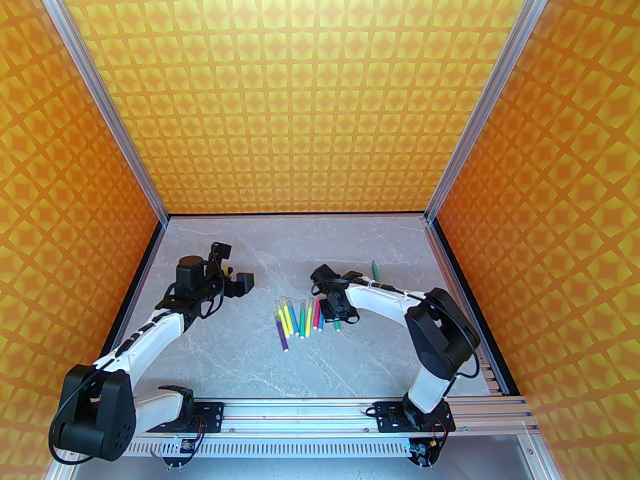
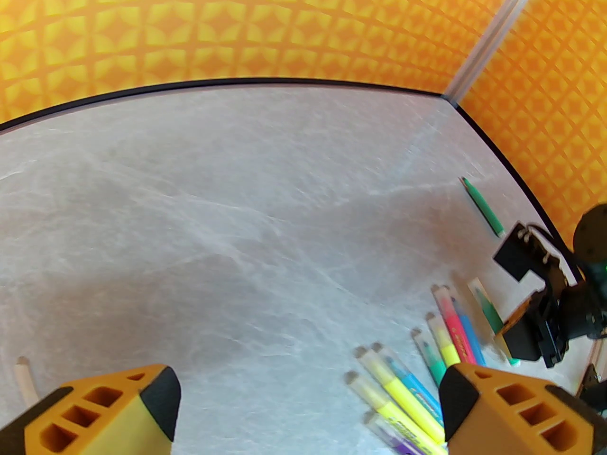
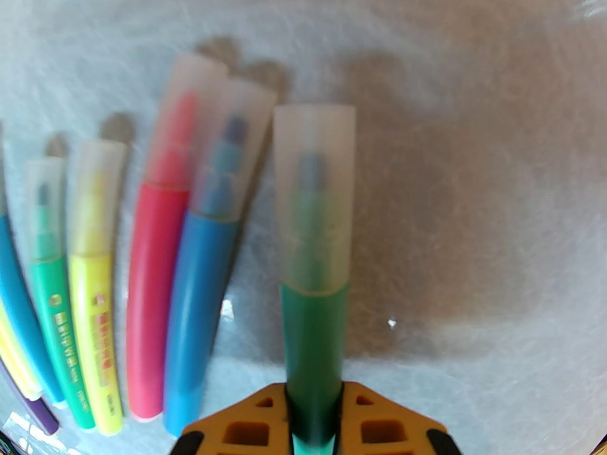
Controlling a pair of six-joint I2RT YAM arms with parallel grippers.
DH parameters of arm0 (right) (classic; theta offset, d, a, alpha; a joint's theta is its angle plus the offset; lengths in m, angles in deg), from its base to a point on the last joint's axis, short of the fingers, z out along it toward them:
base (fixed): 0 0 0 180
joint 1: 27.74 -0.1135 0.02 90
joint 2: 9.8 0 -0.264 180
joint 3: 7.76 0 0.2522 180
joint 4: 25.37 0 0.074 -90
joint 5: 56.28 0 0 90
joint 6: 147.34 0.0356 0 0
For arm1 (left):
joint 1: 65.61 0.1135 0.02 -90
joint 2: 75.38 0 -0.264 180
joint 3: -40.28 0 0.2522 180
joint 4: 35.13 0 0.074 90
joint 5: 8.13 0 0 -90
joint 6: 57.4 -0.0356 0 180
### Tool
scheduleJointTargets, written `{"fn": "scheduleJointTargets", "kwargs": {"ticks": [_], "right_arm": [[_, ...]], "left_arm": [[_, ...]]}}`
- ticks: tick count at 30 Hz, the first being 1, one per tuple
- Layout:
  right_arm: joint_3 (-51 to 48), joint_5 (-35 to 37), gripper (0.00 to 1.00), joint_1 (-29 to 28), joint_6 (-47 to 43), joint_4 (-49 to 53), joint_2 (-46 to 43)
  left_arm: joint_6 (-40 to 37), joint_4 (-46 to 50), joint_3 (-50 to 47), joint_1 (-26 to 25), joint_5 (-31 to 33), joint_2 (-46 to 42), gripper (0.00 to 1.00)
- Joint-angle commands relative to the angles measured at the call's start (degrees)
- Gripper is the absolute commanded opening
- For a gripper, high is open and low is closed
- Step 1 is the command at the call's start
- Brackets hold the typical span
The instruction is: Open the pen caps
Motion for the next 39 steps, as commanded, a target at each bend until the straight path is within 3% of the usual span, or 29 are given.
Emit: {"fn": "scheduleJointTargets", "kwargs": {"ticks": [1, 11, 24, 39], "right_arm": [[1.0, 1.2, 0.00, 0.1, -2.5, -1.0, -3.4], [-1.7, -2.6, 0.00, 0.1, -9.8, -9.1, -10.3], [-13.4, -20.5, 0.00, 0.1, -20.0, -32.7, -20.3], [-13.9, -27.8, 0.00, 0.1, -20.9, -38.7, -21.1]], "left_arm": [[0.1, 1.8, 3.0, -1.8, -1.6, 1.5, 0.93], [2.3, 3.2, 9.1, -8.0, -4.0, 6.4, 0.90], [7.8, 3.3, 14.3, -12.0, -13.9, 10.1, 0.86], [8.7, 4.3, 18.8, -14.8, -19.1, 14.5, 0.73]]}}
